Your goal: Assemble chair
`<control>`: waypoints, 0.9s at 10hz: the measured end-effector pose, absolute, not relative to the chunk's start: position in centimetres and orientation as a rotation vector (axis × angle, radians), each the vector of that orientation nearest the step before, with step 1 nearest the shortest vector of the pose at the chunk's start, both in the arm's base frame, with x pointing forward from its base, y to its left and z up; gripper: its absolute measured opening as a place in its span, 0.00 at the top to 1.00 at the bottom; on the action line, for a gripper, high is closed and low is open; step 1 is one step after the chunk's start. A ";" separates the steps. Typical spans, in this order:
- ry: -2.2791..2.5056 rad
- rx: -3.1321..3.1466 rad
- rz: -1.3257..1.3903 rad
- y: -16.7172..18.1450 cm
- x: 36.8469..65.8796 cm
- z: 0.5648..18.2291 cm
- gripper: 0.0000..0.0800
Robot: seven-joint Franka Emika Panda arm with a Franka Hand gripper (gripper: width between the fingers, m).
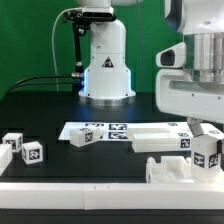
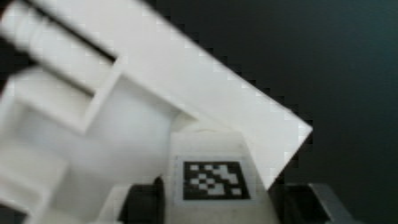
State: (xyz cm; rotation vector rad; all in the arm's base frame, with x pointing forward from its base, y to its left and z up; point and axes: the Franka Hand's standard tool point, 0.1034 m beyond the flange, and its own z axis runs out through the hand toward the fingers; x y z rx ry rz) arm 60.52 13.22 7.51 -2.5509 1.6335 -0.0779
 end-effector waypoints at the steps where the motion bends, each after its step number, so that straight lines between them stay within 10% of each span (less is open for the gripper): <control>1: 1.850 -2.372 -0.039 13.7 60.6 7.6 0.64; 5: 1.848 -2.360 -0.023 13.7 60.6 7.5 0.64; 7: 1.442 -2.670 -0.078 13.5 60.5 7.3 0.30; 9: 1.026 -2.894 -0.105 13.4 60.5 7.5 0.22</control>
Offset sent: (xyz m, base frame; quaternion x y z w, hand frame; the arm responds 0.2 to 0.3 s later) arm 0.0000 0.0000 0.0000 0.0000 0.0000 0.0000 1.0000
